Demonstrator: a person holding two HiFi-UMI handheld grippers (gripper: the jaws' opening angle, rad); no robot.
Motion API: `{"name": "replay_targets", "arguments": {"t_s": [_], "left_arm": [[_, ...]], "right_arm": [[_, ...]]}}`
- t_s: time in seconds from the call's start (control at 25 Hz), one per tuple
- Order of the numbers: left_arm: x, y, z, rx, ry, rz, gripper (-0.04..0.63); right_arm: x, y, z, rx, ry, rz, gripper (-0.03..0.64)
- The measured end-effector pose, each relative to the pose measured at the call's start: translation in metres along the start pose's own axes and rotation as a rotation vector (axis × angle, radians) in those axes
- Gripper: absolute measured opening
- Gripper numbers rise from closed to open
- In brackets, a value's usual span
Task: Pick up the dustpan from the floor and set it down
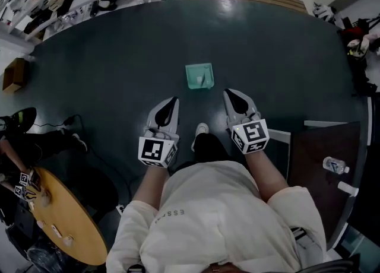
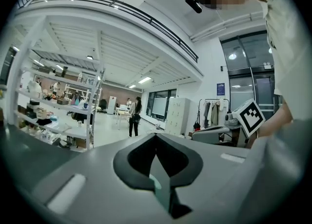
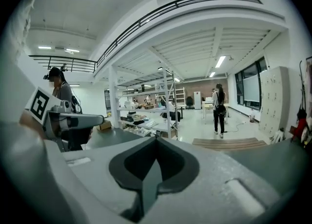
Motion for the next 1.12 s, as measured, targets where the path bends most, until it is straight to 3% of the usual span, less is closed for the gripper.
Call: {"name": "replay_targets", "arguments": {"t_s": [0.32, 0.48, 0.64, 0.88, 1.12], "left_arm": [[-0.056, -0.013, -0.088, -0.028, 0.001, 0.001, 0.014], [-0.091, -0.007, -0.130, -0.039, -0.020, 0.023, 0.014], [-0.119, 0.001, -0.168, -0.042, -0.033, 0.036, 0.014], [-0.145, 0.003, -0.199, -0.051, -0.071, 0.069, 0.015], [-0.150, 0.007, -0.218, -0.089, -0.044, 0.069, 0.015]], "right_arm": [[0.054, -0.014, -0.086, -0.036, -0.016, -0.016, -0.009], [0.085, -0.019, -0.136, -0.038, -0.025, -0.057, -0.009], [0.106, -0.019, -0.175, -0.043, -0.041, -0.034, -0.009], [0.122, -0.029, -0.217, -0.051, -0.056, -0.011, -0.009], [0.134, -0.034, -0.238, -0.059, -0.015, -0.010, -0.009]]}}
Point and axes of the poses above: the fingertips, and each gripper's own axes: z forward along the fingers, x to its left, y out of its top, the point moved 10 cm from there along -z, backward along the fingers, and after that the axes turned 4 degrees about -y, right-handed, at the moved point
